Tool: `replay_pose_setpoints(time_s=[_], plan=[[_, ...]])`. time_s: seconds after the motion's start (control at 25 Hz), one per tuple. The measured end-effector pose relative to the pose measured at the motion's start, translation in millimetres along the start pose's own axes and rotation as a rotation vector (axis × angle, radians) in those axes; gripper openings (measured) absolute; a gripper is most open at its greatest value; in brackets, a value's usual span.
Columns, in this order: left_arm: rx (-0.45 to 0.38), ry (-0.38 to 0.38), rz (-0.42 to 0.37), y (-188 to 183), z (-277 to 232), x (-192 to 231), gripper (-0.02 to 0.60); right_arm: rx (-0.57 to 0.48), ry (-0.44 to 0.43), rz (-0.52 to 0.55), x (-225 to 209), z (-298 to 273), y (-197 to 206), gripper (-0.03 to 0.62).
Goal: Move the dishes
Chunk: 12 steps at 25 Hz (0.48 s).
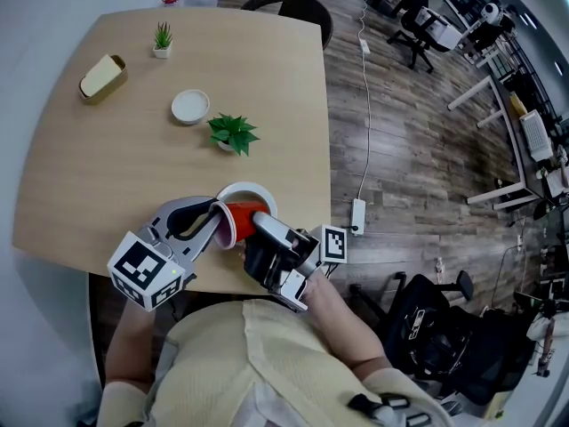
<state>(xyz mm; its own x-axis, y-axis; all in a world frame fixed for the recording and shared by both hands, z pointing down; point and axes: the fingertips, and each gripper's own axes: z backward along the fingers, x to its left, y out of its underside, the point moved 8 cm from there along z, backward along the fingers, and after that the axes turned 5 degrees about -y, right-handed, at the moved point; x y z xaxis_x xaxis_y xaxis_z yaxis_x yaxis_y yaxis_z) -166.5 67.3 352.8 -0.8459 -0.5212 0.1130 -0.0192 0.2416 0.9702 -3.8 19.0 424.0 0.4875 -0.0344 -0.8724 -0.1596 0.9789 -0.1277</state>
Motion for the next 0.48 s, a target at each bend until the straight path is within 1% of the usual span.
replay_pose_setpoints(time_s=[0.12,0.36,0.48], plan=[[-0.006,0.02,0.012,-2.5,0.8,-0.4,0.051,0.001,0.001,0.004,1.4,1.1,0.2,0.252],[-0.003,0.057,-0.044,-7.7,-0.1,-1.6,0.044,0.009,0.013,0.03,1.9,2.8,-2.0,0.259],[-0.01,0.06,-0.049,-9.1,-0.2,-0.9,0.043,0.0,0.009,0.034,4.5,3.5,-4.4,0.268]])
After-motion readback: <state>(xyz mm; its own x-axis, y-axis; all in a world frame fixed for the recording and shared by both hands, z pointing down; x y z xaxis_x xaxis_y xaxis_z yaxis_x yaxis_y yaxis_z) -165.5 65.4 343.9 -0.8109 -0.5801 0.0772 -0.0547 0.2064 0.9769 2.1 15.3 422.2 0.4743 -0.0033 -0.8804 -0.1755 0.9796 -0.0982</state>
